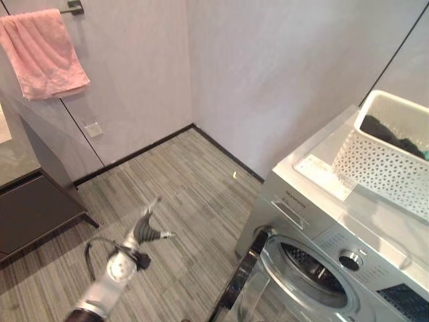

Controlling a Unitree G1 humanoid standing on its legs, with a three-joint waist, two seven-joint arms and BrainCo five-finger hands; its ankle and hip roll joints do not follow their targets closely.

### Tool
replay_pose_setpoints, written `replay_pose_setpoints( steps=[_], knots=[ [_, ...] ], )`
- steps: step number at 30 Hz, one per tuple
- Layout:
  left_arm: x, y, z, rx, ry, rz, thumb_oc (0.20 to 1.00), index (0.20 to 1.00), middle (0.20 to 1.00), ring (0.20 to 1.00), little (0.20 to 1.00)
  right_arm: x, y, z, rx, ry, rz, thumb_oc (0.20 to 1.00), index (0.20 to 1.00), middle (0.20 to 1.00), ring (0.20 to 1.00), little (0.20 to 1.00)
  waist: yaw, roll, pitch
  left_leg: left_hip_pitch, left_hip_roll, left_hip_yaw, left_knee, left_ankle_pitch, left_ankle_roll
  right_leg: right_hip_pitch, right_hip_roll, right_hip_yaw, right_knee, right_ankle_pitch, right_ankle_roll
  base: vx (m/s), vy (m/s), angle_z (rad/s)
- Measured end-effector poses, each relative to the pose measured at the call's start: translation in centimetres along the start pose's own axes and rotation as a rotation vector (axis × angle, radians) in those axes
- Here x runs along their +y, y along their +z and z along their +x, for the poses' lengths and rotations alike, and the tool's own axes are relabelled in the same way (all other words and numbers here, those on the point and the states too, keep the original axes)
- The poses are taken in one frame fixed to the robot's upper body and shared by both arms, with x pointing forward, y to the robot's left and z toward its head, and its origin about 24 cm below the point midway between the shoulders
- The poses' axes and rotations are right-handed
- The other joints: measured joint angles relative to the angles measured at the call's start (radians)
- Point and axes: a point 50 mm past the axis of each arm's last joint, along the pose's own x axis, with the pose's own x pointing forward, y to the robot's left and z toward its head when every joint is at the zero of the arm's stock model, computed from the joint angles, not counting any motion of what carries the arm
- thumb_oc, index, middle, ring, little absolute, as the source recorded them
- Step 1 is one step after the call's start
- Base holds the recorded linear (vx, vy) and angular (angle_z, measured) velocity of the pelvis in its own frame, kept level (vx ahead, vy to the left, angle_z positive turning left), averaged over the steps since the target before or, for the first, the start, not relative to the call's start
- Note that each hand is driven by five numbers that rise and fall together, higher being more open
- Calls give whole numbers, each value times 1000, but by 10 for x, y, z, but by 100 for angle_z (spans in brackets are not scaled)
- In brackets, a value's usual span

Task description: Grab the laundry basket,head to the washer,open it,put in the laundry and shut it.

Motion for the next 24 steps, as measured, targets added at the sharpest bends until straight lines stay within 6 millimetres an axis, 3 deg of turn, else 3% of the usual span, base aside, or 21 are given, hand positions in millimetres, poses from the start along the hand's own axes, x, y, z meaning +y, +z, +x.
replay_pose_setpoints(
  steps=[2, 5, 9, 10, 14, 20, 22, 23, 24],
  knots=[
    [21, 39, 0, -170, -56, -143, 1000, 1000, 1000, 1000, 1000, 11, -12, 6, 71, 40, -11, 1000, 1000, 1000, 1000, 1000, -1, 8, 0, 10, 0, 0, -7, 4, -2, 6, 1, 0, -2, -2, 3, 0, 0, 0],
    [20, 47, 2, -204, -131, -310, 1000, 1000, 1000, 1000, 1000, 24, -10, 9, 80, 98, -21, 1000, 1000, 1000, 1000, 1000, -4, 18, -1, 12, 1, 0, -6, 5, -2, 9, 0, 0, -8, -3, 4, -5, -13, 0],
    [-10, 75, 19, -272, -396, -502, 1000, 1000, 1000, 1000, 1000, 41, -4, 18, 93, 123, 13, 1000, 1000, 1000, 1000, 1000, -5, 26, -3, 10, 0, -8, -8, 11, -5, 10, 0, -3, -8, -3, 4, -4, -15, 5],
    [-28, 86, 23, -286, -499, -577, 1000, 1000, 1000, 1000, 1000, 45, 3, 21, 75, 125, 39, 1000, 1000, 1000, 1000, 1000, -10, 32, -3, 10, 0, -7, -8, 11, -5, 10, 1, -3, -8, -3, 4, 0, 0, 0],
    [-45, 91, 31, -282, -531, -635, 1000, 1000, 1000, 1000, 1000, 47, 16, 28, 42, 123, 51, 1000, 1000, 1000, 1000, 1000, -33, 41, -3, 10, 1, -3, -8, 12, -5, 8, 1, -1, -5, -2, 4, -14, -56, -3],
    [-65, 80, 41, -193, -504, -717, 1000, 1000, 1000, 1000, 1000, 42, 28, 35, 10, 98, 71, 1000, 1000, 1000, 1000, 1000, -33, 40, 7, -12, 9, -6, 21, 12, -6, -3, 9, 3, 0, 2, -3, -157, -71, 0],
    [-67, 84, 53, -194, -505, -699, 1000, 1000, 1000, 1000, 1000, 37, 37, 40, -12, 76, 80, 1000, 1000, 1000, 1000, 1000, -29, 23, 23, -58, 11, -62, 53, 13, -13, -26, 7, -9, 1, 13, -15, -251, 5, 14],
    [-68, 88, 60, -197, -500, -686, 1000, 1000, 1000, 1000, 1000, 35, 46, 44, -30, 62, 89, 1000, 1000, 1000, 1000, 1000, -34, 8, 31, -86, 8, -83, 70, 22, -49, -52, -5, -22, 1, 26, -28, -173, 14, 9],
    [-68, 90, 67, -197, -503, -650, 1000, 1000, 1000, 1000, 1000, 36, 51, 47, -38, 59, 91, 1000, 1000, 1000, 1000, 1000, -40, -17, 43, -101, 2, -99, 118, -16, -62, -61, -29, -27, 1, 35, -39, -281, 129, 20]
  ],
)
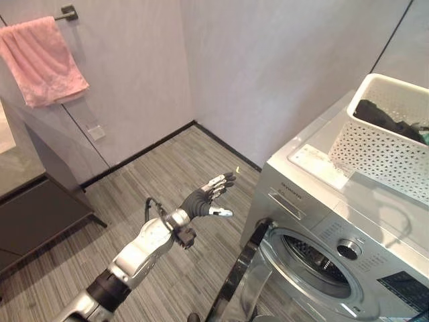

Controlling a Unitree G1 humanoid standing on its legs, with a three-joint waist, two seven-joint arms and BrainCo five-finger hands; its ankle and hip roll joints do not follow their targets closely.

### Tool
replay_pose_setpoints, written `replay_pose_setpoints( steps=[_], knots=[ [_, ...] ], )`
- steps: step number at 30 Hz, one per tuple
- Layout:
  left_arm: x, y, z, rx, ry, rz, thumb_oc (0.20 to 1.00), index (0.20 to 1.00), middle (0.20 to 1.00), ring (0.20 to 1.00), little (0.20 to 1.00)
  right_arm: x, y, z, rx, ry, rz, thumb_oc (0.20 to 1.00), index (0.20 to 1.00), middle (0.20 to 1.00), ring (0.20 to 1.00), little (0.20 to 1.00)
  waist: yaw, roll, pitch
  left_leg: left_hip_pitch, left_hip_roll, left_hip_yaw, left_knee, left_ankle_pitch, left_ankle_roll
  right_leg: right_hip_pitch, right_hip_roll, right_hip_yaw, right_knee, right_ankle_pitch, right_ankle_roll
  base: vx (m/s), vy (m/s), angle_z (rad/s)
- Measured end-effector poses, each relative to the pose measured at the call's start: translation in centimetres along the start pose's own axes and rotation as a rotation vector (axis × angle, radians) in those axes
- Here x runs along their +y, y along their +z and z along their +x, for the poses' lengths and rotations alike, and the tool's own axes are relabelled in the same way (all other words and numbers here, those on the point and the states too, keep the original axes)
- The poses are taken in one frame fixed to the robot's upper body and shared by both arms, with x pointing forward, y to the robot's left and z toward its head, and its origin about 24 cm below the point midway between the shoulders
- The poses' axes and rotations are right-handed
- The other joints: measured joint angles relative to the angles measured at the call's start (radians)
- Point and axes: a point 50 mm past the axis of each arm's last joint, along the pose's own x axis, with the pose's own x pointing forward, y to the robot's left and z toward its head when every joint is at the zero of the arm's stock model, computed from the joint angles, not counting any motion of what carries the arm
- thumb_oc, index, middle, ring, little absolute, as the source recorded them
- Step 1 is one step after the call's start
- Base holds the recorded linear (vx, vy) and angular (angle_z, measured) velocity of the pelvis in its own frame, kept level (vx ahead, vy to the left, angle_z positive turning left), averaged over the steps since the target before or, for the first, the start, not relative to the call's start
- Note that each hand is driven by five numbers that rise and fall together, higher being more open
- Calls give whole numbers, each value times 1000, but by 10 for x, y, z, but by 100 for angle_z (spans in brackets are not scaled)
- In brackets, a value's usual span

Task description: Grab the laundry basket,head to the washer,open it,put in the laundry and shut it.

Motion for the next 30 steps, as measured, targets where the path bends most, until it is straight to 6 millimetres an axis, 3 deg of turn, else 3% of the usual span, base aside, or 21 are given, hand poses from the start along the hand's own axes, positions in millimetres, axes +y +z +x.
replay_pose_setpoints(
  steps=[1, 2, 3, 4, 5, 6, 7, 8, 9, 10, 11, 14, 18, 24, 28, 30],
  knots=[
    [0, 4, 12, 12, -23, 41, 1000, 1000, 1000, 1000, 1000, 4, 9, 2, -29, 10, 5, 1000, 1000, 1000, 1000, 1000, -8, -42, 21, -30, 12, -11, 171, -57, 15, 0, -34, -5, 1, 10, 4, -164, 119, 27],
    [-3, 7, 16, -2, -36, 43, 1000, 1000, 1000, 1000, 1000, 2, 14, 4, -46, 6, 6, 1000, 1000, 1000, 1000, 1000, -26, -56, 24, -23, 33, -12, 216, -72, -4, -16, -37, -16, 5, 13, 2, -261, 301, 36],
    [-8, 13, 25, -7, -65, 95, 1000, 1000, 1000, 1000, 1000, -4, 19, 12, -34, -24, 43, 1000, 1000, 1000, 1000, 1000, -60, -27, 19, -33, 115, -4, 394, -105, -47, -29, -25, -32, 22, 12, 10, -79, 189, 40],
    [-13, 16, 29, -16, -97, 133, 1000, 1000, 1000, 1000, 1000, -6, 17, 13, -10, -31, 48, 1000, 1000, 1000, 1000, 1000, -87, -15, 18, 34, 157, 26, 336, -122, -68, -30, -22, -43, 30, 21, 19, -149, 255, 47],
    [-17, 16, 33, -9, -124, 169, 1000, 1000, 1000, 1000, 1000, -7, 15, 14, 4, -34, 46, 1000, 1000, 1000, 1000, 1000, -110, -4, 19, 108, 170, 66, 213, -118, -80, -33, -24, -49, 40, 25, 25, -118, 134, 39],
    [-19, 16, 37, 2, -145, 197, 1000, 1000, 1000, 1000, 1000, -11, 16, 14, 8, -43, 40, 1000, 1000, 1000, 1000, 1000, -119, 10, 27, 159, 164, 76, 118, -66, -89, -38, -25, -53, 50, 27, 28, -175, 181, 22],
    [-19, 16, 38, 3, -147, 200, 1000, 1000, 1000, 1000, 1000, -12, 16, 15, 10, -45, 40, 1000, 1000, 1000, 1000, 1000, -121, 13, 27, 168, 164, 83, 102, -70, -87, -39, -26, -53, 52, 29, 31, -200, 178, 9],
    [-19, 3, 43, 57, -142, 182, 1000, 1000, 1000, 1000, 1000, -13, 17, 20, 41, -39, 31, 1000, 1000, 1000, 1000, 1000, -122, 14, 26, 215, 118, 96, 17, -91, -107, -52, -63, -51, 67, 47, 57, -199, 163, 7],
    [-21, -3, 43, 86, -152, 184, 1000, 1000, 1000, 1000, 1000, -17, 18, 22, 46, -49, 38, 1000, 1000, 1000, 1000, 1000, -120, 13, 25, 223, 96, 96, 7, -92, -107, -54, -89, -49, 76, 48, 57, -194, 151, 8],
    [-25, -7, 44, 101, -162, 180, 1000, 1000, 1000, 1000, 1000, -20, 22, 26, 51, -59, 32, 1000, 1000, 1000, 1000, 1000, -111, 15, 23, 228, 72, 99, -1, -104, -87, -55, -113, -47, 79, 68, 66, -217, 133, 8],
    [-22, -8, 46, 117, -153, 209, 1000, 1000, 1000, 1000, 1000, -32, 36, 39, 74, -92, 20, 1000, 1000, 1000, 1000, 1000, -88, 27, 16, 230, 22, 103, -13, -142, -23, -69, -160, -49, 75, 95, 110, -183, 97, 2],
    [-15, -9, 47, 126, -112, 205, 1000, 1000, 1000, 1000, 1000, -35, 52, 43, 39, -83, 21, 1000, 1000, 1000, 1000, 1000, -56, 21, 15, 231, -12, 102, -24, -153, -4, -82, -193, -48, 73, 121, 128, -98, 10, -3],
    [-5, -5, 45, 108, -54, 191, 1000, 1000, 1000, 1000, 1000, -27, 58, 41, 3, -57, 15, 1000, 1000, 1000, 1000, 1000, -48, 16, 7, 232, 6, 107, -23, -154, -2, -81, -172, -45, 66, 113, 144, 4, -68, -7],
    [-12, 6, 48, 49, -54, 144, 1000, 1000, 1000, 1000, 1000, -14, 55, 40, 10, -25, 7, 1000, 1000, 1000, 1000, 1000, -83, 41, -8, 245, 59, 130, -27, -148, -12, -81, -109, -39, 59, 116, 122, -3, -98, -15],
    [-32, 65, 57, -201, -128, 105, 1000, 1000, 1000, 1000, 1000, -9, 43, 40, 67, -21, -15, 1000, 1000, 1000, 1000, 1000, -97, 74, -28, 263, 67, 157, -48, -147, -14, -83, -89, -19, 51, 120, 112, -21, -49, -19],
    [-42, 77, 57, -257, -178, 5, 1000, 1000, 1000, 1000, 1000, -4, 39, 40, 96, -8, -42, 1000, 1000, 1000, 1000, 1000, -103, 91, -40, 268, 64, 160, -50, -147, -14, -82, -87, -15, 50, 120, 112, -19, -32, -18]
  ],
)
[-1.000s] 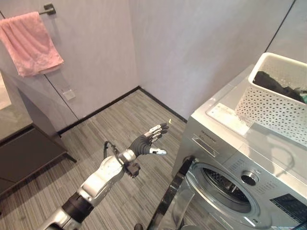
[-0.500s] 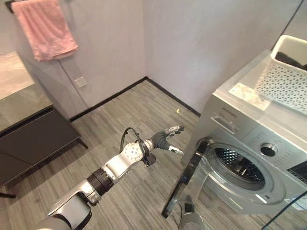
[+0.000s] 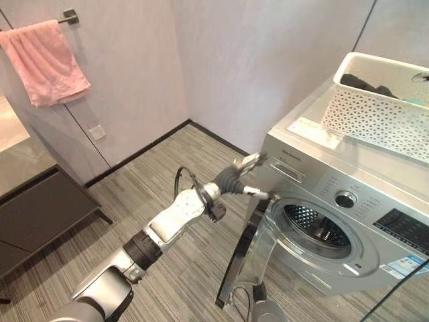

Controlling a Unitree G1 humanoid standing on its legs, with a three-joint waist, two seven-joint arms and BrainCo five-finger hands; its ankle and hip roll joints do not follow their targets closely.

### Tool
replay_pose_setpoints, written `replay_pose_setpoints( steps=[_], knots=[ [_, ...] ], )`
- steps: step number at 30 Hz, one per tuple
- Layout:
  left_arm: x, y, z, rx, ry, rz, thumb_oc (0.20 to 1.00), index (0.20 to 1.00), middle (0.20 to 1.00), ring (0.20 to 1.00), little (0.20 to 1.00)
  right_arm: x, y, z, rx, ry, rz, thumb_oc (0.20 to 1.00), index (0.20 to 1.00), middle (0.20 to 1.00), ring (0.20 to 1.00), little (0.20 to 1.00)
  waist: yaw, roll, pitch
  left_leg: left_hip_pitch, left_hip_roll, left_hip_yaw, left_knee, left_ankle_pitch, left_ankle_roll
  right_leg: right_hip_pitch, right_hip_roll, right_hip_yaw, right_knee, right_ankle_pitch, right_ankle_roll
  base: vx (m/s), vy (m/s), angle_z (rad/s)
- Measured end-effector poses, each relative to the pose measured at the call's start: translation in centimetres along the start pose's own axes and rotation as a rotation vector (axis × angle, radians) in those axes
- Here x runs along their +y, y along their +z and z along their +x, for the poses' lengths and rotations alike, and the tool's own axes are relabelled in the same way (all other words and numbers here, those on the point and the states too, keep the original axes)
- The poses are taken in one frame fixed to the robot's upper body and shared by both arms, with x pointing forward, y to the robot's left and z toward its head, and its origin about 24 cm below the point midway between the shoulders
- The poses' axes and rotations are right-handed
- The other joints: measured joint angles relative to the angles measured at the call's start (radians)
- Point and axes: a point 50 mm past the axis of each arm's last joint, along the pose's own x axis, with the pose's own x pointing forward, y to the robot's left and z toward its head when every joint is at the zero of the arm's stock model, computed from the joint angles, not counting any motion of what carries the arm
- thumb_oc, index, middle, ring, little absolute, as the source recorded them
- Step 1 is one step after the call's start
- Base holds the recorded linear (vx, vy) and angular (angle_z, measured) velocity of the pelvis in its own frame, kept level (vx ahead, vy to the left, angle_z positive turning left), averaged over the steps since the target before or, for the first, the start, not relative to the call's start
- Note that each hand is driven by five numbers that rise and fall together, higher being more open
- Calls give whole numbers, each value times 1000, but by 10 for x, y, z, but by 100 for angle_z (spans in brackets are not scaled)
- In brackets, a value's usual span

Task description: Grab the laundry basket,head to the washer,open it,put in the laundry and shut it.

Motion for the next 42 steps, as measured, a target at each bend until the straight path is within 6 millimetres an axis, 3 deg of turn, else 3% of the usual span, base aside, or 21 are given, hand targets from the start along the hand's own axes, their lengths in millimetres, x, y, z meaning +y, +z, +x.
replay_pose_setpoints(
  steps=[1, 2, 5, 8, 16, 17, 18, 22, 26, 28, 29, 30, 32, 35, 39, 40, 42],
  knots=[
    [-14, 2, 6, -32, -41, -250, 1000, 1000, 1000, 1000, 1000, 9, -1, 1, 27, 19, -10, 1000, 1000, 1000, 1000, 1000, 0, 17, -11, 16, -2, 12, -5, 0, 0, -1, 3, 20, -1, 0, 1, -22, -17, -24],
    [-27, -1, 9, -17, -85, -378, 1000, 1000, 1000, 1000, 1000, 18, -1, 1, 40, 38, -13, 1000, 1000, 1000, 1000, 1000, 3, 24, -16, 16, -3, 20, -8, 0, 0, -1, 3, 23, -3, 0, 2, -34, -8, -22],
    [-57, 2, 12, 36, -228, -526, 1000, 1000, 1000, 1000, 1000, 30, 1, 0, 39, 65, -4, 1000, 1000, 1000, 1000, 1000, -5, 35, -20, 15, -7, 18, -6, 1, 0, -2, 1, 26, -4, 3, 2, -21, -3, -3],
    [-64, -5, 12, 69, -238, -601, 1000, 1000, 1000, 1000, 1000, 37, 4, -1, 32, 71, -10, 1000, 1000, 1000, 1000, 1000, -9, 36, -21, 19, -11, 23, -6, 0, 0, -5, 2, 43, -1, -2, 8, -5, -1, -8],
    [-65, -69, 2, 255, -47, -736, 1000, 1000, 1000, 1000, 1000, 50, 15, -2, 3, 99, -34, 1000, 1000, 1000, 1000, 1000, -37, 34, -18, 14, -16, 62, -9, 0, 0, -48, 13, 80, 16, 4, 9, -2, -14, -15],
    [-65, -69, 2, 255, -47, -736, 1000, 1000, 1000, 1000, 1000, 50, 15, -2, 3, 99, -34, 1000, 1000, 1000, 1000, 1000, -37, 34, -18, 14, -16, 62, -9, 0, 0, -48, 13, 80, 16, 4, 9, -9, -45, -22],
    [-73, -101, -8, 352, 56, -832, 1000, 1000, 1000, 1000, 1000, 48, 30, 1, -18, 94, -45, 1000, 1000, 1000, 1000, 1000, -38, 27, -13, 8, -18, 79, -7, -1, 1, -78, 18, 100, 33, 1, 9, -12, -35, -18],
    [-90, -133, -23, 495, 116, -892, 1000, 1000, 1000, 1000, 1000, 36, 62, 5, -83, 58, -8, 1000, 1000, 1000, 1000, 1000, -53, 11, 8, -19, -15, 77, 8, 0, 0, -110, 19, 101, 61, -8, 0, 0, -25, -4],
    [-91, -150, -26, 565, 185, -891, 1000, 1000, 1000, 1000, 1000, 32, 95, 3, -190, 40, 12, 1000, 1000, 1000, 1000, 1000, -59, -10, 29, -28, -4, 83, 6, 0, -1, -127, 34, 101, 66, -12, -6, 31, -12, -6],
    [-94, -170, -28, 635, 298, -907, 1000, 1000, 1000, 1000, 1000, 37, 120, -6, -298, 49, 43, 1000, 1000, 1000, 1000, 1000, -73, -10, 33, -40, -6, 108, 0, -1, -3, -160, 41, 123, 75, -13, -6, 30, -8, -26],
    [-95, -186, -38, 722, 356, -891, 1000, 1000, 1000, 1000, 1000, 43, 138, -14, -377, 67, 57, 1000, 1000, 1000, 1000, 1000, -92, -9, 45, -41, -5, 114, -4, 1, -7, -171, 46, 127, 82, -13, -7, 20, -17, -23],
    [-97, -193, -45, 770, 371, -876, 1000, 1000, 1000, 1000, 1000, 43, 143, -17, -401, 68, 64, 1000, 1000, 1000, 1000, 1000, -106, -11, 48, -48, -3, 117, -6, 1, -7, -180, 49, 127, 82, -12, -8, 32, -27, -13],
    [-98, -199, -51, 807, 388, -854, 1000, 1000, 1000, 1000, 1000, 43, 145, -18, -415, 65, 68, 1000, 1000, 1000, 1000, 1000, -118, -14, 53, -55, 2, 123, -7, 2, -7, -190, 56, 128, 83, -11, -10, 44, -40, -7],
    [-78, -210, -65, 841, 509, -807, 1000, 1000, 1000, 1000, 1000, 43, 139, -24, -444, 68, 53, 1000, 1000, 1000, 1000, 1000, -120, -13, 65, -53, 16, 131, -21, 7, -16, -197, 71, 124, 86, -13, -21, 46, -44, -2],
    [-62, -216, -74, 836, 647, -880, 1000, 1000, 1000, 1000, 1000, 32, 132, -21, -426, 43, 45, 1000, 1000, 1000, 1000, 1000, -105, -7, 75, -58, 21, 130, -26, 10, -19, -203, 75, 119, 86, -20, -17, 72, -72, 3],
    [-52, -216, -80, 813, 712, -914, 1000, 1000, 1000, 1000, 1000, 15, 123, -17, -406, 4, 42, 1000, 1000, 1000, 1000, 1000, -101, -4, 77, -81, 32, 122, -26, 13, -24, -219, 78, 105, 87, -27, -20, 97, -103, 15],
    [-47, -216, -82, 804, 742, -919, 1000, 1000, 1000, 1000, 1000, -1, 116, -15, -392, -35, 23, 1000, 1000, 1000, 1000, 1000, -94, 0, 79, -93, 40, 115, -26, 17, -25, -229, 84, 96, 90, -31, -26, 67, -93, 11]
  ],
)
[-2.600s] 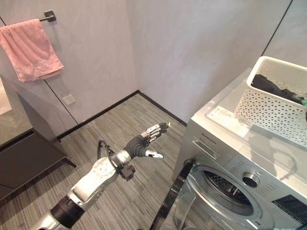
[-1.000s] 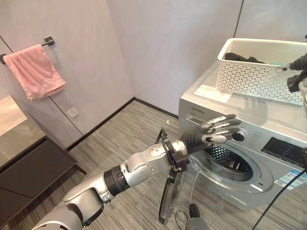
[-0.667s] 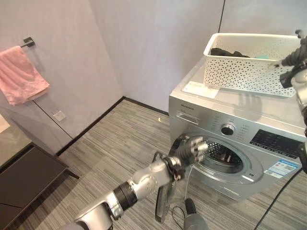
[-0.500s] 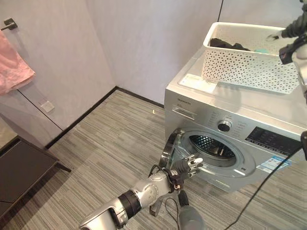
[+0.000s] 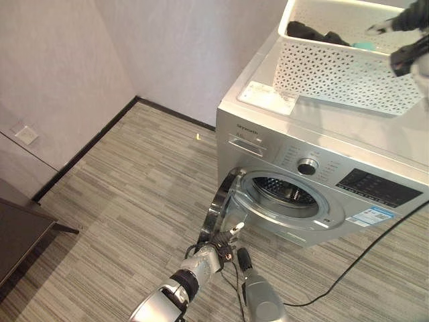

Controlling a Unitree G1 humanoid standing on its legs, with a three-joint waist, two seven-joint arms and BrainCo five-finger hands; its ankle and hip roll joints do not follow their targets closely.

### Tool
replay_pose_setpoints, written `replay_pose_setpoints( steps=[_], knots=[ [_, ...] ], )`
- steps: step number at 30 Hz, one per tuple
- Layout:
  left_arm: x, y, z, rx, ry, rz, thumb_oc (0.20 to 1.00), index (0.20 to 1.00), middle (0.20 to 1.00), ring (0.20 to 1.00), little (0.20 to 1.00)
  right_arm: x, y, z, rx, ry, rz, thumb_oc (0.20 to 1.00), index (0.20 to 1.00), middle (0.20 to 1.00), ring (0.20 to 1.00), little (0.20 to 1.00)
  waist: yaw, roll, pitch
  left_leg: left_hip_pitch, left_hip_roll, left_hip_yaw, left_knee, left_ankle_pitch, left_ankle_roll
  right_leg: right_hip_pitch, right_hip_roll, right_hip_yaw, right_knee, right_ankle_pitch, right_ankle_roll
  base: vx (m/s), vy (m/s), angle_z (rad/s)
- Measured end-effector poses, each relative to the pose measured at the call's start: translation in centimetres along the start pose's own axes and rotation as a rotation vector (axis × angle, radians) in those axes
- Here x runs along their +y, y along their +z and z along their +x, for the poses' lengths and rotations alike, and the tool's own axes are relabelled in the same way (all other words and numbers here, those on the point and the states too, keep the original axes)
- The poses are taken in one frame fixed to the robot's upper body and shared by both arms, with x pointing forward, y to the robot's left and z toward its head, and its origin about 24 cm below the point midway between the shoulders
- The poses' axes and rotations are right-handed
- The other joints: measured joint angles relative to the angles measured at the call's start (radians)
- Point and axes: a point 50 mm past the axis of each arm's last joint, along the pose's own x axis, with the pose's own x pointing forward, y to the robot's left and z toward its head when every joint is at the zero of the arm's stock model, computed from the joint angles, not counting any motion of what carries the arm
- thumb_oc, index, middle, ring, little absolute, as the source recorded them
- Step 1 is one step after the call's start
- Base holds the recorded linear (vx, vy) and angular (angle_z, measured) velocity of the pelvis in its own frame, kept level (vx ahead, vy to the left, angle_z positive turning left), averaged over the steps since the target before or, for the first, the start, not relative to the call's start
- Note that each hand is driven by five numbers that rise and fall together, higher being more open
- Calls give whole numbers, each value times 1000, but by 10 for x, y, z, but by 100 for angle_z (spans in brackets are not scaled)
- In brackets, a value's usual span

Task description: Grab the laundry basket,head to the washer,open it,put in the laundry and shut it.

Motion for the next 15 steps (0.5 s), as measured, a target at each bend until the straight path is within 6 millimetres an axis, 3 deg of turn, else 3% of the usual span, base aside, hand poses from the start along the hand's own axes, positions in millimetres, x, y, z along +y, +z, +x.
replay_pose_setpoints(
  steps=[5, 9, 12, 13, 15],
  knots=[
    [24, 17, -4, -68, 68, -17, 1000, 1000, 1000, 1000, 1000, -35, -21, -2, 64, -50, -40, 1000, 1000, 1000, 1000, 1000, 29, 14, 8, -19, 39, -11, 4, 32, 11, 2, 27, -38, -1, -17, -25, 93, -166, 12],
    [47, 16, -10, -87, 123, -60, 1000, 1000, 1000, 1000, 1000, -41, -30, -4, 97, -17, -67, 1000, 1000, 1000, 1000, 1000, 58, 9, 10, -18, 89, -36, 68, 55, 16, 47, 68, -62, -2, -47, -56, 117, -188, 4],
    [69, 13, -17, -109, 168, -148, 1000, 1000, 1000, 1000, 1000, -34, -42, -6, 132, 34, -75, 1000, 1000, 1000, 1000, 1000, 91, -30, 11, -19, 149, -99, 160, 99, -7, 90, 110, -77, 3, -91, -98, 220, -299, -5],
    [79, 13, -21, -121, 193, -159, 1000, 1000, 1000, 1000, 1000, -32, -44, -6, 143, 46, -77, 1000, 1000, 1000, 1000, 1000, 100, -60, 11, -37, 171, -134, 223, 131, -36, 110, 134, -80, 11, -108, -121, 163, -228, -21],
    [93, 4, -27, -103, 228, -161, 1000, 1000, 1000, 1000, 1000, -19, -51, -7, 176, 108, -81, 1000, 1000, 1000, 1000, 1000, 114, -110, 0, -57, 215, -173, 340, 192, -56, 159, 169, -81, 6, -115, -164, 80, -75, -21]
  ],
)
